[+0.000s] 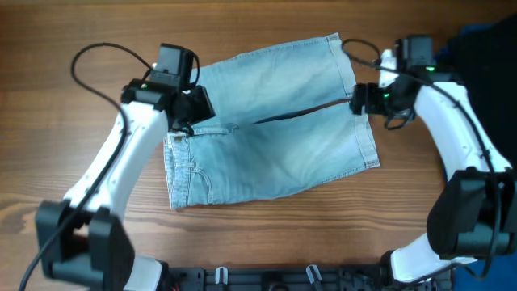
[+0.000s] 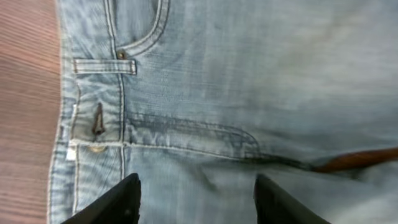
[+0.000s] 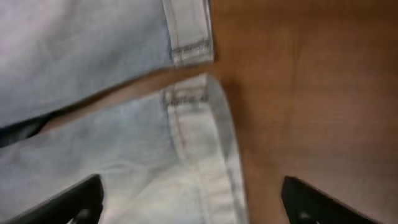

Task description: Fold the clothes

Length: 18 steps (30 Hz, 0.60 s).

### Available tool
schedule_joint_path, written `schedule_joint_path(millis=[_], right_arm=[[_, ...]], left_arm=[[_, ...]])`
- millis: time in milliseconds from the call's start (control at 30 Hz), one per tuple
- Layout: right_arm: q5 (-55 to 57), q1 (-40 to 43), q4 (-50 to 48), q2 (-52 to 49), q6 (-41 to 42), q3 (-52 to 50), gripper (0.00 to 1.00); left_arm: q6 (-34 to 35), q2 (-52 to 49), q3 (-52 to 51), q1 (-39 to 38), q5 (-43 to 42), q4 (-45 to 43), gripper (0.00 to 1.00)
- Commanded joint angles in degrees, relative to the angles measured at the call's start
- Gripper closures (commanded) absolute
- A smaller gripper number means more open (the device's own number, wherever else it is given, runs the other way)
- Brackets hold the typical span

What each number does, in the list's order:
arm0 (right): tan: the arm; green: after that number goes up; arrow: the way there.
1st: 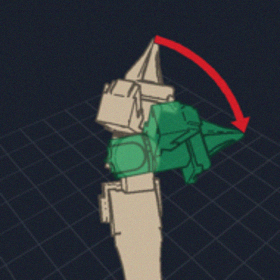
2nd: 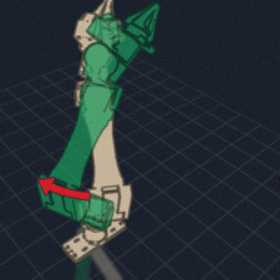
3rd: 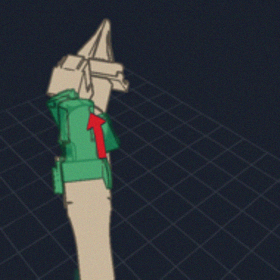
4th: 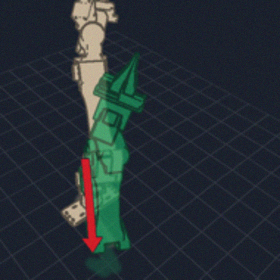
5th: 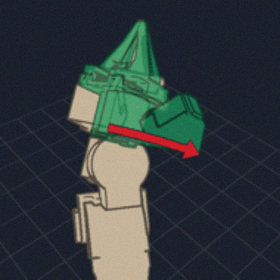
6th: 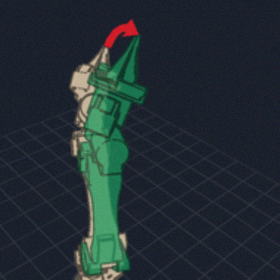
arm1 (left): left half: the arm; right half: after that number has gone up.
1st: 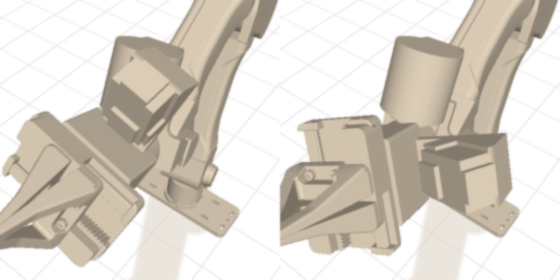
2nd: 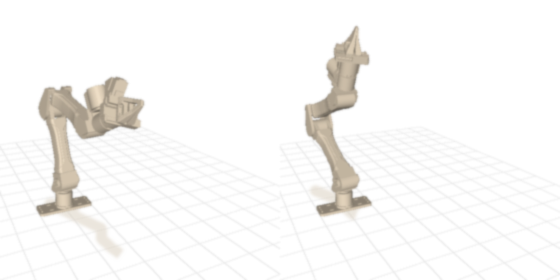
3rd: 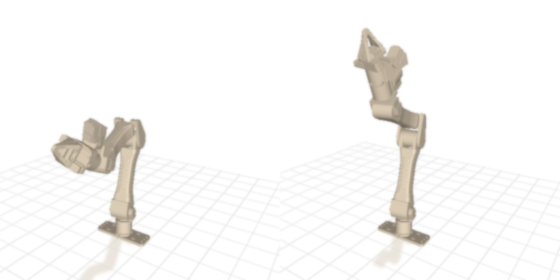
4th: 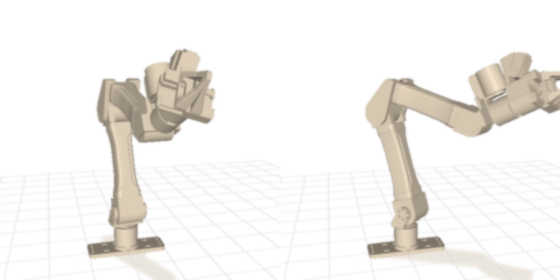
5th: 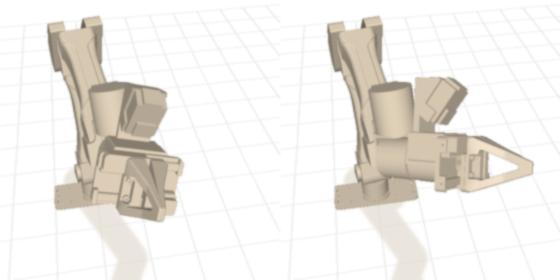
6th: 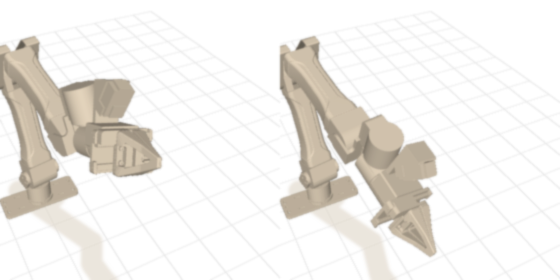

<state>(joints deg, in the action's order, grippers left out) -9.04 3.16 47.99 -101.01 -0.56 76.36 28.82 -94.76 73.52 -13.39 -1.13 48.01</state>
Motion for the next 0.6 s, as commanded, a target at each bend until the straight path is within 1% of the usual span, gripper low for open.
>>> schedule_joint_path(millis=[0,67,167,300,400,433,500,567], right_arm=[[-8.7,4.1,-2.6,-3.0,-8.4,0.0,0.37],[-8.8,5.2,-4.9,-4.8,-8.9,0.0,0.4],[-16.7,5.4,-6.2,-7.7,-16.1,0.0,0.39],[-18.0,5.4,-8.7,-9.3,-15.7,0.0,0.42],[-18.0,5.4,-9.1,-9.3,-15.8,0.0,0.42],[-18.0,5.4,-9.2,-9.3,-15.8,0.0,0.42],[-18.0,5.4,-9.2,-9.3,-15.8,0.0,0.42],[-18.0,5.4,-9.2,-9.3,-15.7,0.0,0.42]], left_arm=[[-0.1,-7.1,-0.5,0.2,0.4,-0.8,0.42],[-0.1,-9.9,-0.5,0.2,0.4,-1.1,0.4],[-0.1,-13.2,-0.5,0.2,1.5,-1.2,0.4],[0.0,-14.0,-0.5,0.2,8.5,-0.9,0.41],[0.0,-14.0,-0.5,0.2,8.5,-0.3,0.47],[0.0,-13.3,-0.2,0.3,8.5,-0.3,0.47],[0.2,-10.5,0.1,1.0,8.5,0.2,0.4],[0.2,-8.0,0.1,3.4,8.7,2.5,0.38]])
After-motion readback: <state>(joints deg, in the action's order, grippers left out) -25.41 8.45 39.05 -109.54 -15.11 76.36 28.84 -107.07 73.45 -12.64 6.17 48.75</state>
